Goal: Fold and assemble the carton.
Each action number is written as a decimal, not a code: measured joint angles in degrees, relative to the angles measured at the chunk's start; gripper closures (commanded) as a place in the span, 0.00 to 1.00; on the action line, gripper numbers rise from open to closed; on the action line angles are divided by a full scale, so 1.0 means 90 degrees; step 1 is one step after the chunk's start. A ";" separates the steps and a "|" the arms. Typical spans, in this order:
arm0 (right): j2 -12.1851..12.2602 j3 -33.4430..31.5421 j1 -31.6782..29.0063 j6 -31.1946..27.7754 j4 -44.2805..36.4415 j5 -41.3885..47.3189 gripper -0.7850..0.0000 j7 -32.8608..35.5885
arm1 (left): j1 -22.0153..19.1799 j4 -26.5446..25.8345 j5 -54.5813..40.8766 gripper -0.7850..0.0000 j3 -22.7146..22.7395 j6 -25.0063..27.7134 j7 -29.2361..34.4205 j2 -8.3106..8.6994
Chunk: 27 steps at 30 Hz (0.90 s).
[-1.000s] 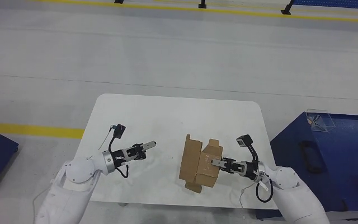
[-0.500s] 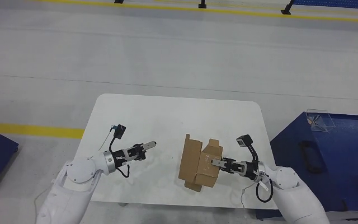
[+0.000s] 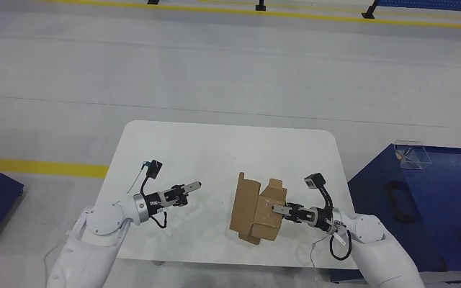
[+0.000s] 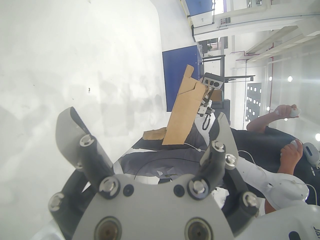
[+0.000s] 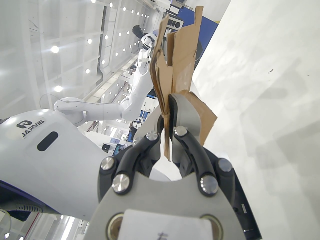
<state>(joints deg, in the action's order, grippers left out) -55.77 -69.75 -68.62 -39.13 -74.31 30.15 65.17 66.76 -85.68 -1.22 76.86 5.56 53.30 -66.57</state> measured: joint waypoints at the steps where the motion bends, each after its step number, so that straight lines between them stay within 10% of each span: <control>1: -0.0001 0.0001 -0.0007 0.0008 -0.0009 -0.0005 1.00 -0.0010 | 0.0000 0.0000 0.0000 0.00 0.0000 0.0000 0.0000 0.0000; 19: 0.0150 -0.0932 -0.0174 0.1275 -0.3436 0.0989 1.00 -0.0128 | 0.0000 0.0000 0.0000 0.00 0.0000 0.0000 0.0000 0.0000; 27: 0.0123 -0.0872 0.0196 0.1837 -0.3657 0.1524 1.00 0.0012 | 0.0000 0.0000 0.0000 0.00 0.0000 0.0000 0.0000 0.0000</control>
<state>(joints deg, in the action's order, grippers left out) -54.66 -77.60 -66.85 -22.60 -107.23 43.86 65.28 66.76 -85.68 -1.22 76.86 5.56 53.30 -66.57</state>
